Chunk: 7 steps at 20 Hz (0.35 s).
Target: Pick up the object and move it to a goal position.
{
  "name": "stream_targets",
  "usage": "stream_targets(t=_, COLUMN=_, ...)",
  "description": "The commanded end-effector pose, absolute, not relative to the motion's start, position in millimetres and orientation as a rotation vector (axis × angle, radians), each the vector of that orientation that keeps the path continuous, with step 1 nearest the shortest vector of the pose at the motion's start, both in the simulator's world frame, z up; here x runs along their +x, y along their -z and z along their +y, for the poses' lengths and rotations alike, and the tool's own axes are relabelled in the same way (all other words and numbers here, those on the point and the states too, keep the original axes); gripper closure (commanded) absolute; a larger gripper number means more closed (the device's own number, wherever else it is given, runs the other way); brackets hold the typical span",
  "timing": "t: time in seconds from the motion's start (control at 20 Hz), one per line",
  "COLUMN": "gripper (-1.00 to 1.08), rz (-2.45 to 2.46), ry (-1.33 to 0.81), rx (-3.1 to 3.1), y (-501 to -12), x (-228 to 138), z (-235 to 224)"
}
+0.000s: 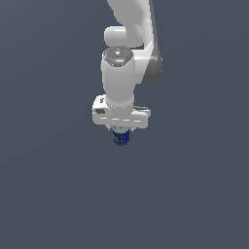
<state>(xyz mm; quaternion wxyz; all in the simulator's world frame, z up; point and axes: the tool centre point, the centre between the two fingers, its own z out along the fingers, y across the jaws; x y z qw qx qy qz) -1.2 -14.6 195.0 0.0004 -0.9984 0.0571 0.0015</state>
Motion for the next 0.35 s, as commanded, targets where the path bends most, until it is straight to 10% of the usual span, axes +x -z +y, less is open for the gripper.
stream_targets(t=0.0, gripper=1.08, rz=0.177, ry=0.000, rx=-3.136, y=-207.7, x=2.2, z=-23.3)
stream_targets(t=0.3, gripper=1.08, rz=0.177, ry=0.000, rx=-3.136, y=-217.1, x=5.1, z=-31.5)
